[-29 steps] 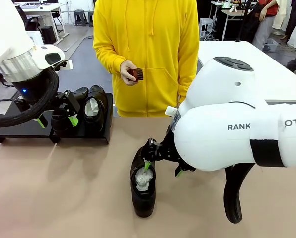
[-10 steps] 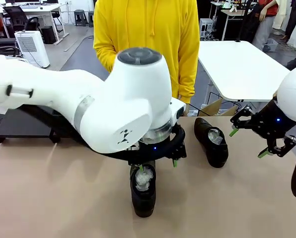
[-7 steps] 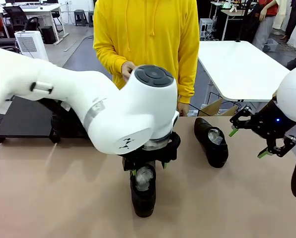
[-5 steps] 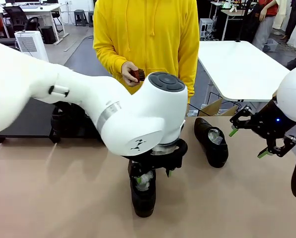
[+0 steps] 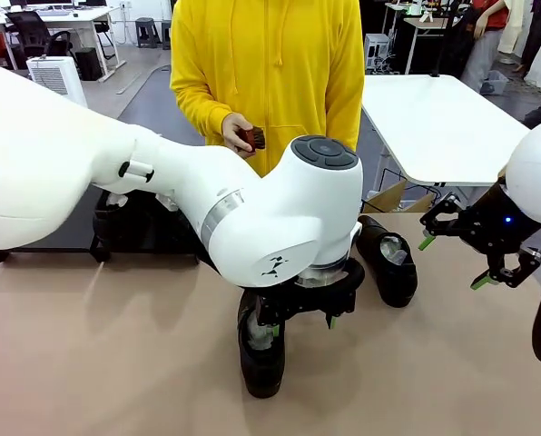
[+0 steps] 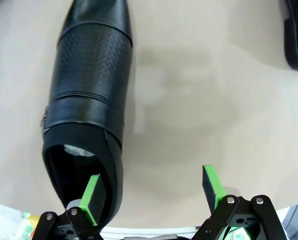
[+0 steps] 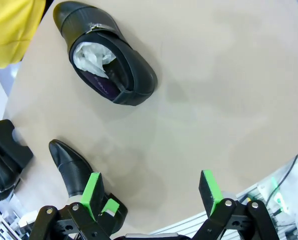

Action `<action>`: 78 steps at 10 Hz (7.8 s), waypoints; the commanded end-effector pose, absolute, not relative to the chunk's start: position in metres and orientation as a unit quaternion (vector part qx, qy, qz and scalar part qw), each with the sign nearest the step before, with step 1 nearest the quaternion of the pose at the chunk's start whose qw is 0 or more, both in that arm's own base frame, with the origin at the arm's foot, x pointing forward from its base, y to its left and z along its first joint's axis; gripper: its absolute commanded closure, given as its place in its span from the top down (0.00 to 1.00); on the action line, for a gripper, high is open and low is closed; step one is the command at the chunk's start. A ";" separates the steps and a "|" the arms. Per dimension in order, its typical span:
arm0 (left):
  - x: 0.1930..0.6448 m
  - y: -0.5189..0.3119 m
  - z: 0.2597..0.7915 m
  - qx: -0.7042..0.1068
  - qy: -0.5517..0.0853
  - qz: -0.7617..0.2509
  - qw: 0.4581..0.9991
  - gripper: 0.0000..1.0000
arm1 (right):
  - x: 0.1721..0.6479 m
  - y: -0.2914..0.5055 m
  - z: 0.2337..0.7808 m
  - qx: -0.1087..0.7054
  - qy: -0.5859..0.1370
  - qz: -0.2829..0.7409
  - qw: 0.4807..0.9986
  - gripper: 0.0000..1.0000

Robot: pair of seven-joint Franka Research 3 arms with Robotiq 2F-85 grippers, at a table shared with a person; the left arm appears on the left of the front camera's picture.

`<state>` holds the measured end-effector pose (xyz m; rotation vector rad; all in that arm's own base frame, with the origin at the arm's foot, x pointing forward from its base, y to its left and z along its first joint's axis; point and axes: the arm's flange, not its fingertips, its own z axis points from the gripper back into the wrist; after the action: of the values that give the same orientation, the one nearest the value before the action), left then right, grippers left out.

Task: Organize the shoes by placing them on the stand.
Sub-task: Place the Shoe from the middle of the table onto the Shoes Stand, then pick up one Shoe and place it in the middle of the table.

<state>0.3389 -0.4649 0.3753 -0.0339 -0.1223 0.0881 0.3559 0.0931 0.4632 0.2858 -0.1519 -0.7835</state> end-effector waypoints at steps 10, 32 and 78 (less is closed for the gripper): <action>0.355 -0.450 0.340 0.007 -0.001 -0.037 0.999 0.01 | 0.357 0.092 0.464 0.143 -0.077 -0.370 0.915 1.00; 0.508 -0.036 0.588 0.154 -0.164 0.100 0.969 0.00 | 0.357 0.092 0.464 0.143 -0.077 -0.370 0.915 1.00; 0.550 0.003 0.495 0.143 -0.316 0.061 0.936 0.48 | 0.357 0.092 0.464 0.143 -0.077 -0.370 0.915 1.00</action>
<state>0.5745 0.0177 0.4727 0.3401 -0.5566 0.1231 0.3559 0.0931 0.4632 0.2859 -0.1521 -0.7814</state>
